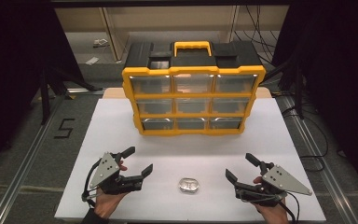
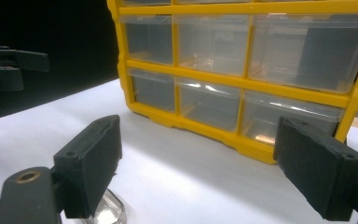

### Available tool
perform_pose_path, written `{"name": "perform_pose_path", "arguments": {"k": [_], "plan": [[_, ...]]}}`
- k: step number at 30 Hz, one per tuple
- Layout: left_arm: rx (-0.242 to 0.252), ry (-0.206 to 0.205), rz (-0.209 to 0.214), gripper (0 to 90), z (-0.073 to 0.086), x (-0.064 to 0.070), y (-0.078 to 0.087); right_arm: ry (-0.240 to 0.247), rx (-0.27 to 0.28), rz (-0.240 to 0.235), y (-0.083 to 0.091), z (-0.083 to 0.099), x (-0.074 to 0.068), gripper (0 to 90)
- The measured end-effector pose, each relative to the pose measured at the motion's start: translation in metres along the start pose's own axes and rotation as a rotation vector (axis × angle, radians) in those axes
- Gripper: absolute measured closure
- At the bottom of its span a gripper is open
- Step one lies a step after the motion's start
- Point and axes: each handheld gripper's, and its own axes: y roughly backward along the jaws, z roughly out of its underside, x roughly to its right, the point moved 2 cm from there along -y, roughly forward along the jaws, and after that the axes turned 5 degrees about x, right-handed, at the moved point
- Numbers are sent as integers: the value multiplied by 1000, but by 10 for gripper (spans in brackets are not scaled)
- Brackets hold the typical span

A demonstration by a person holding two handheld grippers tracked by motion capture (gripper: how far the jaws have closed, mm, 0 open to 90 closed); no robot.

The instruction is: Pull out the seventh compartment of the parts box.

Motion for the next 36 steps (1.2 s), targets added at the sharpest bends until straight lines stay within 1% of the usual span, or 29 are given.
{"name": "perform_pose_path", "arguments": {"k": [6,9,11,15,17,18,19,21,25,29,34,36], "plan": [[-4,-10,-6,158,0,-1,-1,2,1,-2,0,0,0,164],[2,7,-4,158,-1,-1,-1,3,1,-6,0,0,0,165],[3,7,-3,158,-2,0,-1,-1,-2,-5,0,0,0,165],[-6,14,-3,158,-2,0,-3,-1,1,-3,0,0,1,166],[-15,8,2,158,-2,-1,-4,1,-1,-2,0,0,1,166],[-20,12,6,155,-2,-1,-5,2,0,-3,0,0,1,166],[-26,6,8,155,-2,-1,-6,1,-1,-4,0,0,0,166],[-38,-3,2,155,-2,-1,-7,-2,1,-4,0,0,1,166],[-51,4,-9,155,-1,-4,-9,-5,1,0,0,0,1,167],[-62,-8,-13,156,-1,-5,-12,-4,-2,2,0,1,2,167],[-81,-42,-34,156,-1,-6,-18,-4,-4,4,-1,1,2,168],[-89,-66,-45,157,-1,-7,-20,-5,-4,5,-1,1,2,169]]}}
